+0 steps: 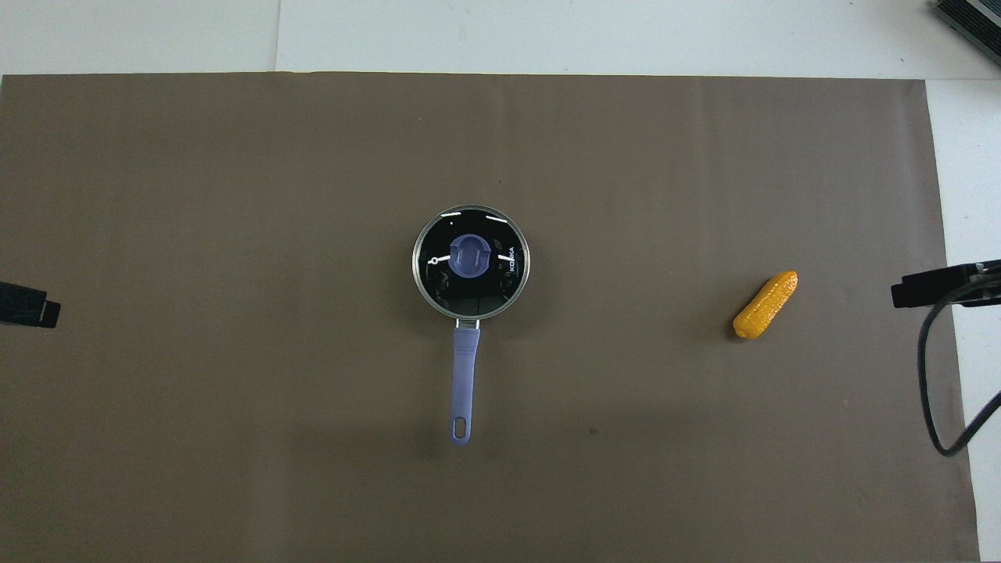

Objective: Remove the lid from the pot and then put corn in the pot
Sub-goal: 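Move the left gripper toward the pot while the right gripper reaches the corn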

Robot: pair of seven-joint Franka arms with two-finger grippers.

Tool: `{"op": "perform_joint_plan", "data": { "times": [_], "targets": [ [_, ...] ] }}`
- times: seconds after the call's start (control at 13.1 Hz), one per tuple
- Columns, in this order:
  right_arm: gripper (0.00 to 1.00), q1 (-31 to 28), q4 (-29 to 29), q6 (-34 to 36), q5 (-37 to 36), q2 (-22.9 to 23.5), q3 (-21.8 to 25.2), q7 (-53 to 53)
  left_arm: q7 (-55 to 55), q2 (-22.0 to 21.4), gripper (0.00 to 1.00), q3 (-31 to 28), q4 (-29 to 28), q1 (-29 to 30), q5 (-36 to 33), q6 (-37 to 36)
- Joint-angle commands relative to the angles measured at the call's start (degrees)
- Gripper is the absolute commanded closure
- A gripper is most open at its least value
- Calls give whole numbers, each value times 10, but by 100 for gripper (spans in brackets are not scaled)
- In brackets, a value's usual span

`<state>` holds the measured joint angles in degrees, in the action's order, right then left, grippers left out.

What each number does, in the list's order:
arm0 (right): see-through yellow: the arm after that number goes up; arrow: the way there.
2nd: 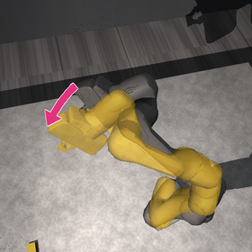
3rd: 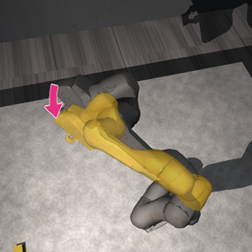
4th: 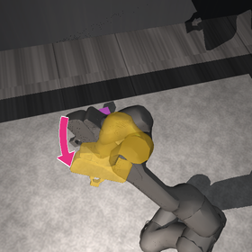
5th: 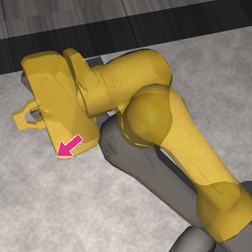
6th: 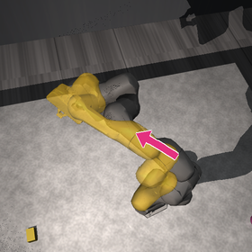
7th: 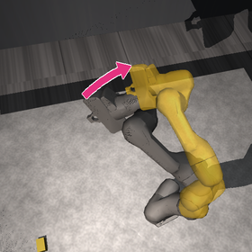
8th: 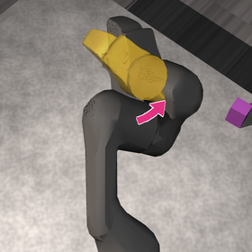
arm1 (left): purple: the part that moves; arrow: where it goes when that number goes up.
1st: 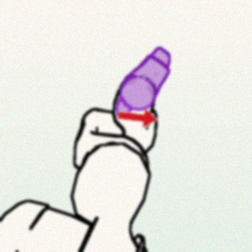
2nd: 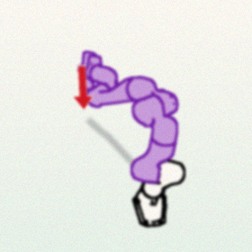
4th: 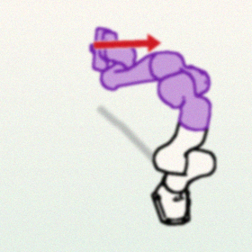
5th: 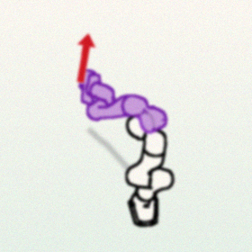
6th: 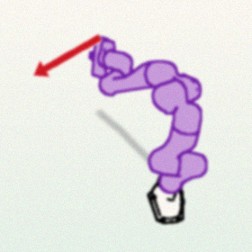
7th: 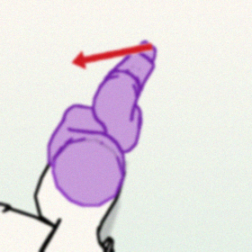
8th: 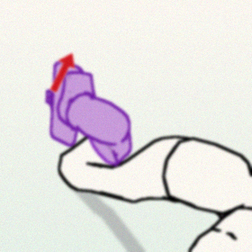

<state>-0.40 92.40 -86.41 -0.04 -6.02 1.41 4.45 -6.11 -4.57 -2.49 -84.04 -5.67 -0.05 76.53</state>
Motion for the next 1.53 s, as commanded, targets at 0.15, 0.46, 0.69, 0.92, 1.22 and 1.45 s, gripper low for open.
{"op": "perform_joint_plan", "data": {
  "times": [0.15, 0.46, 0.69, 0.92, 1.22, 1.45],
  "targets": [
    [0, -4, 34, -58, 1, -14, -3, -3, 7, -17, 0, 2, -19, 3, 3, 3],
    [0, -4, 81, -106, 1, -14, -3, -4, 7, -18, 0, 2, -21, -4, 5, 9],
    [0, 4, 134, -200, 1, 7, -4, -12, 7, -18, 0, 7, -23, -6, 5, 13],
    [0, 5, 151, -250, 1, 62, -4, -77, 7, -18, 0, 12, -29, -29, 7, 18],
    [0, 12, 191, -331, 1, 118, -5, -152, 12, -36, 0, 13, -81, -79, 7, 55],
    [0, 14, 247, -345, 1, 121, -5, -254, 79, -42, 0, 13, -125, -132, 7, 112]
  ]
}}
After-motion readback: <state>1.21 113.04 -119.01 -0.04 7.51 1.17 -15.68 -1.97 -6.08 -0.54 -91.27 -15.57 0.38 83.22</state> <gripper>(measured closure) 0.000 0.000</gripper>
